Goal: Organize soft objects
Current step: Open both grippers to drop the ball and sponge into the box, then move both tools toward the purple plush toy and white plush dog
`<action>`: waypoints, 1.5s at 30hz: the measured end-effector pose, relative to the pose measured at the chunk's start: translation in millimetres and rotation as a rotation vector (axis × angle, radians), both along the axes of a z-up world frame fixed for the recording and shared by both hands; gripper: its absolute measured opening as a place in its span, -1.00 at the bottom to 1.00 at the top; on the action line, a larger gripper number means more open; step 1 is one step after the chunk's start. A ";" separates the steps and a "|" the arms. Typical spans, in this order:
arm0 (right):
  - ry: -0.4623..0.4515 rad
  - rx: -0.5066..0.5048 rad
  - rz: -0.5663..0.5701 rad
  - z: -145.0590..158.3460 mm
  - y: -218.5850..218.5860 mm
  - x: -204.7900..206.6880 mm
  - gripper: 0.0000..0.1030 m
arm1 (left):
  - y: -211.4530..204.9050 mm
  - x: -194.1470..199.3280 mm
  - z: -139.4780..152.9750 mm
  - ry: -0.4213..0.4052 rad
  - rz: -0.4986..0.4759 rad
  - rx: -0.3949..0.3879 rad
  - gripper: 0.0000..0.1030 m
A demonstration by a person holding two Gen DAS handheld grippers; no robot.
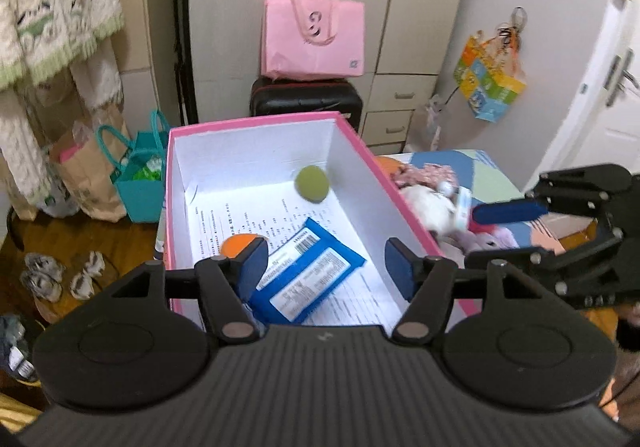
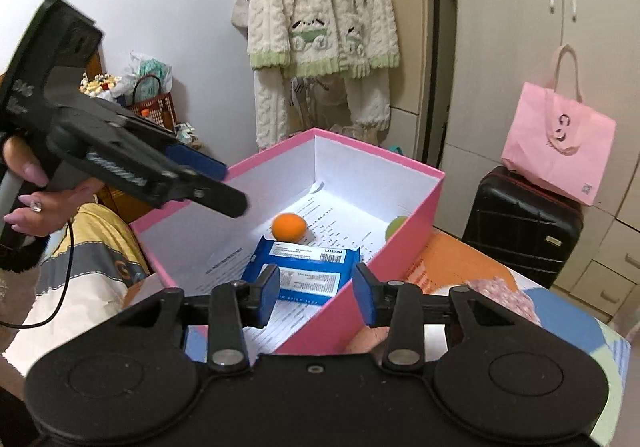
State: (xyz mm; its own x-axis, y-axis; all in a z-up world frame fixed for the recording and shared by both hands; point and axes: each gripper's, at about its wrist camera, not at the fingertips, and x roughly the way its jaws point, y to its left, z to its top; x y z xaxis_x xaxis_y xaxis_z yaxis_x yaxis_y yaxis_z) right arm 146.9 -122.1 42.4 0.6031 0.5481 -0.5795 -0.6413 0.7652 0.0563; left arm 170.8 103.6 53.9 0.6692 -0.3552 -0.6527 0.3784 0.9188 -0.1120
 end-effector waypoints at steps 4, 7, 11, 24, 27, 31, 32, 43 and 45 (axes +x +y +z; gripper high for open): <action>-0.024 0.002 -0.014 8.2 -10.7 -23.7 0.01 | -4.9 -31.8 15.2 -0.040 -0.036 0.019 0.33; -0.031 0.004 -0.031 11.9 -20.3 -42.5 0.05 | -12.4 -53.1 22.7 -0.050 -0.073 0.030 0.34; -0.033 0.003 -0.051 14.3 -32.3 -64.5 0.20 | -26.3 -78.4 27.8 -0.064 -0.130 0.054 0.42; -0.038 -0.011 -0.125 6.1 -80.9 -123.1 0.51 | -90.7 -122.9 17.2 -0.079 -0.302 0.102 0.57; -0.044 -0.010 -0.136 -0.2 -90.1 -128.5 0.54 | -106.2 -123.0 10.7 -0.064 -0.340 0.085 0.58; -0.050 -0.010 -0.159 -11.7 -100.4 -131.9 0.58 | -127.6 -118.4 -0.5 -0.059 -0.384 0.070 0.58; -0.044 -0.007 -0.165 -15.7 -103.3 -131.4 0.58 | -133.5 -116.4 -3.1 -0.056 -0.389 0.068 0.58; -0.059 -0.049 -0.200 -57.7 -120.0 -108.9 0.62 | -176.3 -77.1 -47.1 0.044 -0.391 -0.023 0.54; -0.059 -0.052 -0.199 -66.9 -121.1 -101.1 0.63 | -179.9 -69.5 -55.8 0.056 -0.379 -0.042 0.51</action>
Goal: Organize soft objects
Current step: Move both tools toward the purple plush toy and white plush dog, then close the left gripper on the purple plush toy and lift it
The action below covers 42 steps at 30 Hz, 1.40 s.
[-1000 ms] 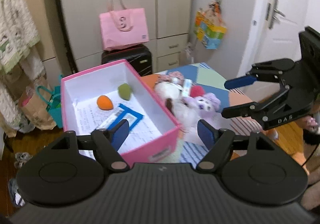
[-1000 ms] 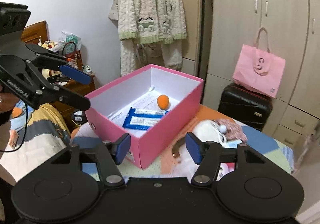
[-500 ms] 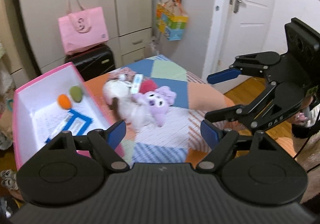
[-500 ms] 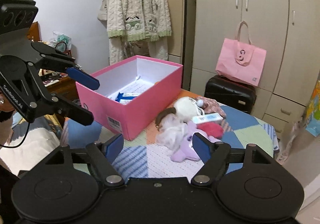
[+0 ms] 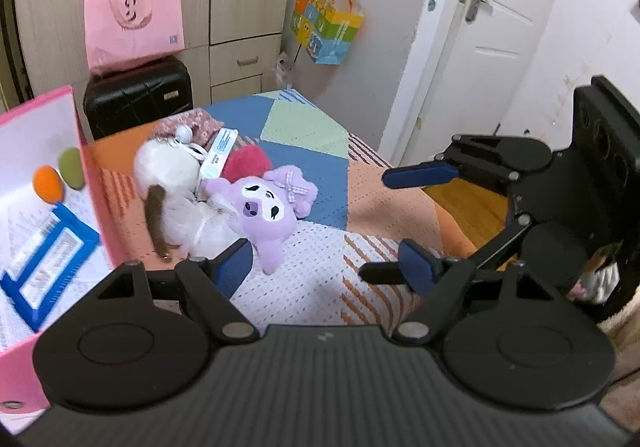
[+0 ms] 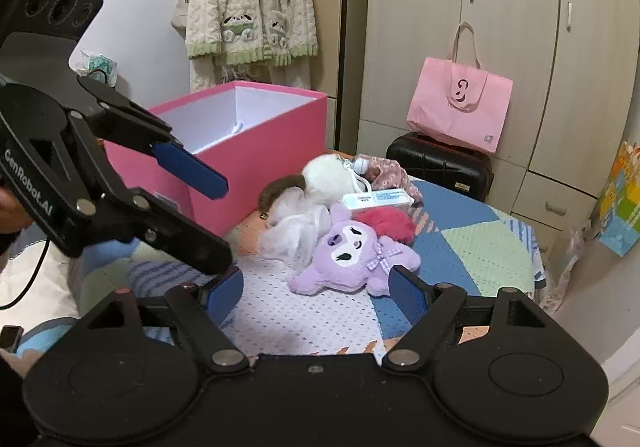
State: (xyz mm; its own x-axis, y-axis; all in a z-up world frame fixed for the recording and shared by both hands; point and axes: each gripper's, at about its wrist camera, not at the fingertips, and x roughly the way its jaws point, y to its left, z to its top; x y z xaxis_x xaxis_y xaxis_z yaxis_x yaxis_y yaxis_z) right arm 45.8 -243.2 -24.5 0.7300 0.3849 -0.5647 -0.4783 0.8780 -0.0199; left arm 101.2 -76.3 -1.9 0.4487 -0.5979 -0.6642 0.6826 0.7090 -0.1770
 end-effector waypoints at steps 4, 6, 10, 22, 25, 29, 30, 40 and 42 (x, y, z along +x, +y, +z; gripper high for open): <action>-0.017 -0.026 0.001 -17.5 2.1 17.4 0.64 | -5.8 21.5 -16.8 0.054 0.038 -0.046 0.50; -0.023 -0.028 0.010 -26.0 2.3 26.3 0.64 | -9.7 34.9 -25.4 0.098 0.057 -0.078 0.45; -0.013 -0.021 -0.005 -40.3 2.5 46.2 0.64 | -17.8 58.1 -43.2 0.177 0.076 -0.137 0.40; -0.010 -0.006 -0.005 -57.7 4.2 77.6 0.77 | -30.0 78.6 -69.1 0.150 0.246 -0.080 0.40; 0.013 0.010 -0.012 -61.2 2.0 85.1 0.79 | -30.7 80.4 -74.7 0.161 0.251 -0.079 0.43; 0.060 0.036 -0.026 -69.5 0.2 95.5 0.84 | -36.2 85.0 -82.3 0.176 0.260 -0.087 0.44; 0.069 0.046 -0.031 -71.3 -0.5 97.7 0.86 | -36.8 83.7 -83.4 0.169 0.266 -0.089 0.45; 0.125 0.102 -0.020 -84.5 -2.0 105.2 1.00 | -42.5 81.8 -93.9 0.103 0.312 -0.110 0.30; 0.121 0.099 -0.019 -85.0 -1.4 103.6 1.00 | -43.9 79.1 -94.2 0.087 0.330 -0.092 0.16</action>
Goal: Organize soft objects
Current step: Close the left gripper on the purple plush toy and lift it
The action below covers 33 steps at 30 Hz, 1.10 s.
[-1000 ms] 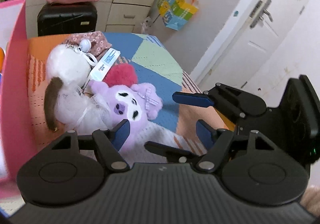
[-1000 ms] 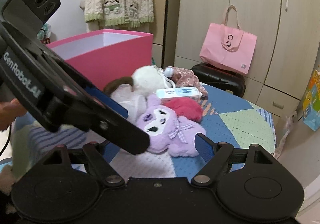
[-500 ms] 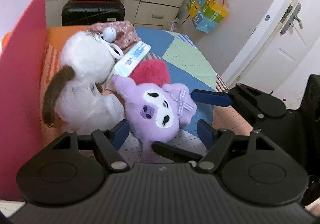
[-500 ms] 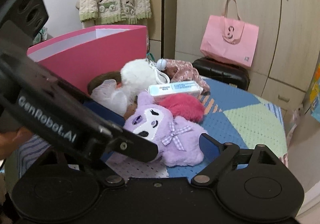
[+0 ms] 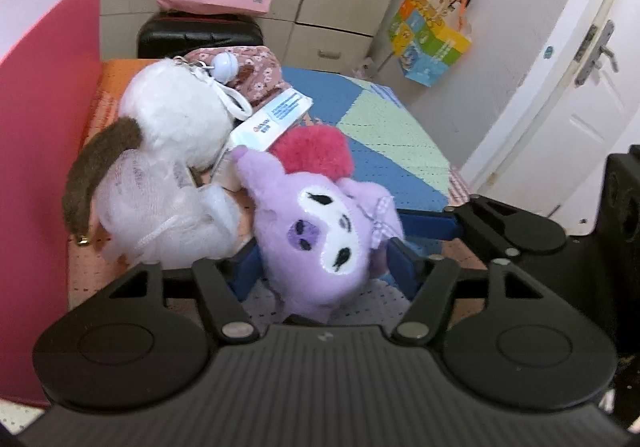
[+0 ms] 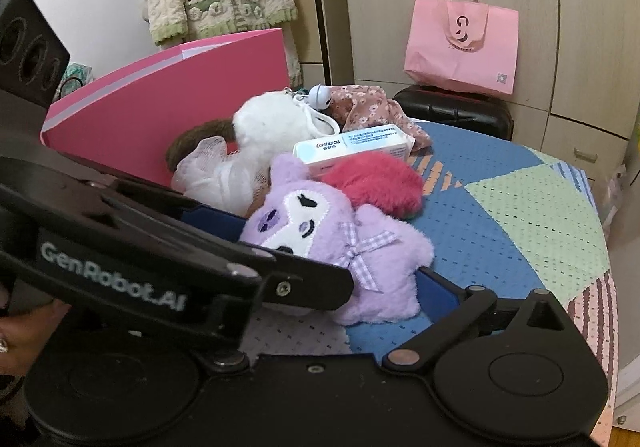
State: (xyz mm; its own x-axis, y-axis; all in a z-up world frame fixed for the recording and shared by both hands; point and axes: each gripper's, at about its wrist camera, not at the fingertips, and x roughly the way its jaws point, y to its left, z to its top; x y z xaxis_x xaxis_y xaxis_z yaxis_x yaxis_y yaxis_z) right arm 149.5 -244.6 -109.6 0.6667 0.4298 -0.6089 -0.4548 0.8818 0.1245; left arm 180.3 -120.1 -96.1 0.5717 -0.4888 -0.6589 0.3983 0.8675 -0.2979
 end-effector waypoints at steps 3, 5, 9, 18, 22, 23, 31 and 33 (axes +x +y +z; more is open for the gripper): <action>-0.003 -0.004 -0.006 -0.6 3.1 -2.9 1.00 | 0.8 -3.9 0.4 0.004 0.027 -0.008 0.13; -0.015 -0.020 -0.008 -1.0 5.9 -5.6 1.00 | 0.8 -7.2 0.6 0.006 0.043 -0.014 0.08; -0.007 -0.008 -0.029 -0.5 6.3 -7.2 1.00 | 0.2 -15.3 0.6 -0.011 0.055 -0.011 0.03; -0.041 0.004 -0.100 -1.6 11.4 -27.2 0.89 | -3.4 -28.8 3.1 0.006 0.002 -0.036 0.00; -0.052 0.001 -0.138 -0.6 14.2 -34.7 0.85 | -2.8 -36.4 6.5 0.003 0.001 -0.033 -0.05; -0.047 0.009 -0.146 -0.3 13.6 -36.2 0.85 | -1.7 -37.8 7.5 0.005 -0.001 -0.034 -0.08; -0.013 0.014 -0.168 6.3 15.6 -50.3 0.85 | 3.6 -50.8 12.5 0.037 -0.029 -0.038 -0.12; -0.001 0.010 -0.174 8.1 16.7 -54.9 0.85 | 4.9 -55.0 13.4 0.044 -0.039 -0.042 -0.12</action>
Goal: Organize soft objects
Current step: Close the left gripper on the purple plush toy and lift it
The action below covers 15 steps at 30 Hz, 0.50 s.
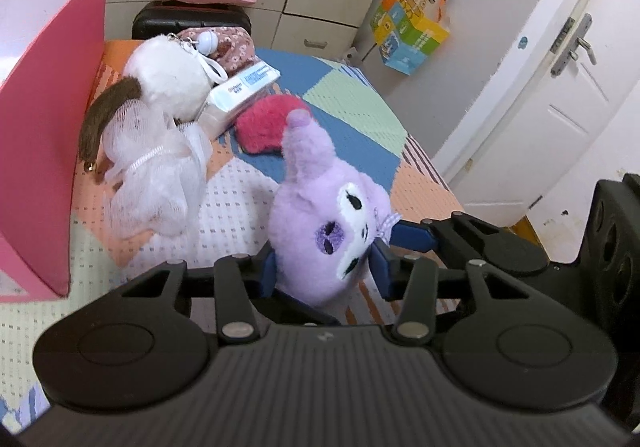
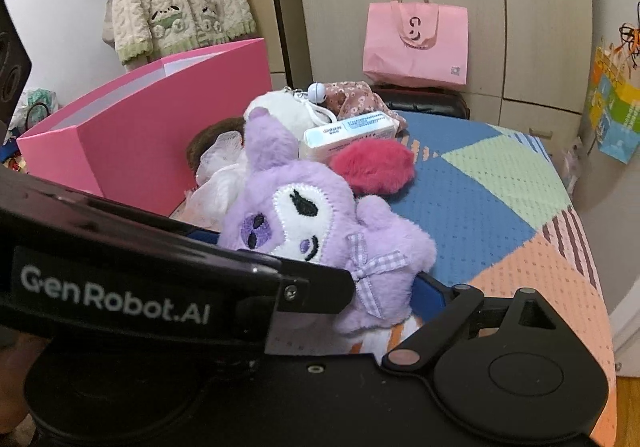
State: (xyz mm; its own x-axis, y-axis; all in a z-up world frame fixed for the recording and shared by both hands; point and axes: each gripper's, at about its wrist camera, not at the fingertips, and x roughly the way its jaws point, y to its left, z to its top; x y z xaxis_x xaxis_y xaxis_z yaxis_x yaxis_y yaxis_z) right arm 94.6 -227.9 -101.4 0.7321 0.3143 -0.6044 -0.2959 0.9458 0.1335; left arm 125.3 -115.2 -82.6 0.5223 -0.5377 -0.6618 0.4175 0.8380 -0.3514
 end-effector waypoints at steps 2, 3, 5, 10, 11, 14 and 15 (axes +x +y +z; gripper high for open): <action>0.008 -0.004 -0.003 1.8 0.8 -4.9 0.85 | 1.6 -4.1 1.3 0.009 -0.007 -0.005 -0.13; 0.013 -0.006 -0.004 3.0 1.6 -7.4 0.85 | 2.4 -6.6 2.2 0.012 -0.011 -0.006 -0.13; 0.019 -0.010 -0.007 5.3 2.9 -12.2 0.85 | 4.0 -11.3 4.2 0.018 -0.015 -0.009 -0.13; 0.039 -0.017 -0.008 13.8 8.0 -25.5 0.84 | 10.1 -25.6 10.6 0.026 -0.024 -0.018 -0.13; 0.042 -0.019 -0.008 15.7 9.2 -27.8 0.84 | 11.6 -28.5 12.0 0.026 -0.025 -0.021 -0.13; 0.057 -0.020 -0.003 20.2 13.3 -38.0 0.84 | 17.5 -37.6 15.4 0.039 -0.038 -0.028 -0.16; 0.061 -0.025 0.000 22.2 14.9 -42.1 0.83 | 19.9 -40.7 16.7 0.045 -0.043 -0.032 -0.17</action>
State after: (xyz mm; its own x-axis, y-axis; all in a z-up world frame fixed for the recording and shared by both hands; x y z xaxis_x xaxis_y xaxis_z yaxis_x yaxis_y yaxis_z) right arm 52.5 -213.0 -79.2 0.6937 0.2987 -0.6554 -0.2881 0.9491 0.1277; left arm 84.6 -95.3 -65.9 0.4686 -0.5807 -0.6658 0.4362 0.8074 -0.3972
